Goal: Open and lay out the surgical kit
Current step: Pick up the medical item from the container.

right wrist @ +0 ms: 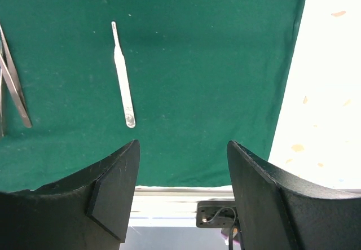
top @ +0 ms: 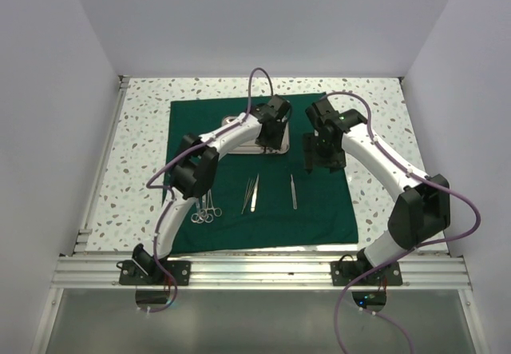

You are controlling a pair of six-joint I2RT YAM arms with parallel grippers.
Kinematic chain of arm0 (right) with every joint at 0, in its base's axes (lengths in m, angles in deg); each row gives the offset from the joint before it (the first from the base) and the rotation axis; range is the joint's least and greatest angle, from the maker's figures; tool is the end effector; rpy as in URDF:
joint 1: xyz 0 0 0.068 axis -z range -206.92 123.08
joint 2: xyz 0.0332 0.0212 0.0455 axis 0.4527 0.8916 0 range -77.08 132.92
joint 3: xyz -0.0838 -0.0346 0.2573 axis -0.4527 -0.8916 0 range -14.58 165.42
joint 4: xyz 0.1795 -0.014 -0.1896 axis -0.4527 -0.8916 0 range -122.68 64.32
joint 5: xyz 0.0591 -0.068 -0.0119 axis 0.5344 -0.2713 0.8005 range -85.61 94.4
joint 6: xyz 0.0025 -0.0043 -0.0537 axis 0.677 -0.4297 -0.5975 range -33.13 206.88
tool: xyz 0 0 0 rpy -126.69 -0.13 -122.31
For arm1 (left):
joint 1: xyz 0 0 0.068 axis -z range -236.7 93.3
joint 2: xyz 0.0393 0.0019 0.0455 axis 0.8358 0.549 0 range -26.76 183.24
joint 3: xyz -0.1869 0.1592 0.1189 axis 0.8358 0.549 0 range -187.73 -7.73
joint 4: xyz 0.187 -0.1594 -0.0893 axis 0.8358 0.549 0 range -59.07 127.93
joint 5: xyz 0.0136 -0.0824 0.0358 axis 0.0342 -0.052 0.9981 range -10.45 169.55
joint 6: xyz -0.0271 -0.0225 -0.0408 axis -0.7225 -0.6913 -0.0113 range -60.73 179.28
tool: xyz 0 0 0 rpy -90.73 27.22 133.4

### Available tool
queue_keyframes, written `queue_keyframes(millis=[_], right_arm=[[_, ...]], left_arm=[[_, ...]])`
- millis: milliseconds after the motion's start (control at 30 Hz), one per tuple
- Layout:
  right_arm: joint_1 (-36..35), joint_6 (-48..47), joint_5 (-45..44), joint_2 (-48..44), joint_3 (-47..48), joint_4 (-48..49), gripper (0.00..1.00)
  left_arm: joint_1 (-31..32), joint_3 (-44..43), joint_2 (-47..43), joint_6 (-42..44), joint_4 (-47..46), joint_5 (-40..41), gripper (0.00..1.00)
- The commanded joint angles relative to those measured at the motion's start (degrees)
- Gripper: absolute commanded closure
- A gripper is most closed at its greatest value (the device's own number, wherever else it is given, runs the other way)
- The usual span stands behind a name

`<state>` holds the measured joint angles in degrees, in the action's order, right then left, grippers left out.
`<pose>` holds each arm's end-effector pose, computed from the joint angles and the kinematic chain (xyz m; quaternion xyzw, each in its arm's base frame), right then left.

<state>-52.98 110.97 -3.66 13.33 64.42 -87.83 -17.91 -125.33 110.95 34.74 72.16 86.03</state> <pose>0.2760 0.1295 0.2831 -0.0069 0.9873 -0.0025 0.1586 0.4066 -0.3216 0.1672 0.1062 0.9616 -0.0830 0.2390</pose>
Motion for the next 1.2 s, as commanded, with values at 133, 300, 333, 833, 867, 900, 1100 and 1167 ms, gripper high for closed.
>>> queue_keyframes(millis=[133,300,333,833,867,900,1100,1167], right_arm=[[0.93,-1.51,-0.21,-2.34,-1.04,-0.96,0.34],[1.1,-1.33,0.41,-2.96,-2.09,-0.87,0.34],[1.1,-1.25,0.41,-3.13,-2.1,-0.95,0.34],[1.28,-0.98,0.58,-4.54,-3.59,-1.39,0.35],[1.37,-0.9,0.58,-4.72,-3.59,-1.39,0.36],[1.28,-0.89,0.58,-4.72,-3.5,-1.39,0.36],[1.54,-1.51,-0.29,-4.19,-1.67,-1.48,0.36],[1.72,-1.86,-1.17,-3.93,-0.7,-1.48,0.36]], left_arm=[[1.38,-0.27,2.21,-2.88,1.57,6.52,0.58],[1.38,2.02,1.68,-4.12,1.65,7.84,0.61],[1.47,2.11,1.86,-4.73,2.01,8.19,0.62],[1.73,5.71,4.06,-7.81,0.6,6.0,0.86],[1.65,5.89,3.88,-7.81,0.52,6.17,0.89],[1.73,5.89,3.88,-7.72,0.6,6.35,0.95],[1.64,4.14,0.37,-6.58,1.3,8.98,1.0],[1.56,2.74,-1.21,-6.4,2.09,10.13,1.0]])
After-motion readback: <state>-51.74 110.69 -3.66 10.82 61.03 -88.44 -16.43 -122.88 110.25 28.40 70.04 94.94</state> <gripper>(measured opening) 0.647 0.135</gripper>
